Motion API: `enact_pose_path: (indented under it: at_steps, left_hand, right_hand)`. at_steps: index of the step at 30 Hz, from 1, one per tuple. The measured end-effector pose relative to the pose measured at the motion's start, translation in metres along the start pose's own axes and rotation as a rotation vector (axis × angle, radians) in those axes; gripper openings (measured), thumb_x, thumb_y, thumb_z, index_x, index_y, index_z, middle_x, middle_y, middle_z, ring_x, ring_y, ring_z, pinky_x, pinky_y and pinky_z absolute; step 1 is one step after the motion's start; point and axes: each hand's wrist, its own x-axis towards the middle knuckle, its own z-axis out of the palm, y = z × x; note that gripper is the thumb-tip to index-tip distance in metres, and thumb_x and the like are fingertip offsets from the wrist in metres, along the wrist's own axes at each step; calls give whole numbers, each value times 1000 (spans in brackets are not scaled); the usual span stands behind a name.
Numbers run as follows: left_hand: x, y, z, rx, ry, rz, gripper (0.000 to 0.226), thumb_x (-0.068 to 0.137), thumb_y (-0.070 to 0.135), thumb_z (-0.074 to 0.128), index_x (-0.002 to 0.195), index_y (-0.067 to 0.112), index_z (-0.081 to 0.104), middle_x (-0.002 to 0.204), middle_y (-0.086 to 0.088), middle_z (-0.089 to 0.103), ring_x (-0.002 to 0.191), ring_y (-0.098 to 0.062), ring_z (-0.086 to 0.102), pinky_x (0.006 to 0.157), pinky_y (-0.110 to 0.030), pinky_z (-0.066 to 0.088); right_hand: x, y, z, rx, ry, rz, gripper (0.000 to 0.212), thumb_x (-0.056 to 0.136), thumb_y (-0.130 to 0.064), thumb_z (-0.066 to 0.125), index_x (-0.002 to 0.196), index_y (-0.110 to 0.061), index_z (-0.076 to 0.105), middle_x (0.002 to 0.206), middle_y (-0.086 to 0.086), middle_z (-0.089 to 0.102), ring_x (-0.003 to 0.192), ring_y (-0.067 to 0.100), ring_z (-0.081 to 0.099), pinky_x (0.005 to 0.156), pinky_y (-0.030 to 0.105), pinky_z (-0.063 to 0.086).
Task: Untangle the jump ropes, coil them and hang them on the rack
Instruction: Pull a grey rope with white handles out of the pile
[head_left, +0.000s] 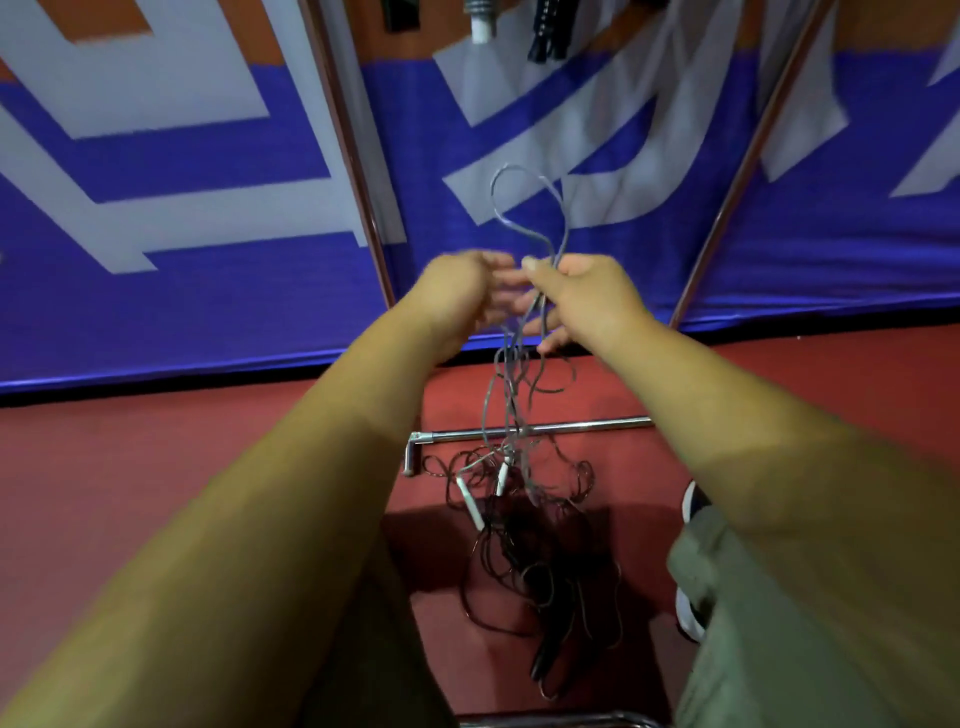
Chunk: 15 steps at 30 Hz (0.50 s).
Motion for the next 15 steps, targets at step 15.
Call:
enact_pose_path:
  at_steps: [15]
  left_hand:
    - [-1, -48, -4, 664, -332, -66, 25, 111, 20, 52, 113, 4, 71, 103, -2, 79, 84, -21, 77, 77, -32, 55]
  right_hand:
    - [14, 2, -7, 157, 176, -3, 37, 103, -42, 69, 108, -5, 73, 91, 12, 80, 69, 21, 74, 49, 28, 56]
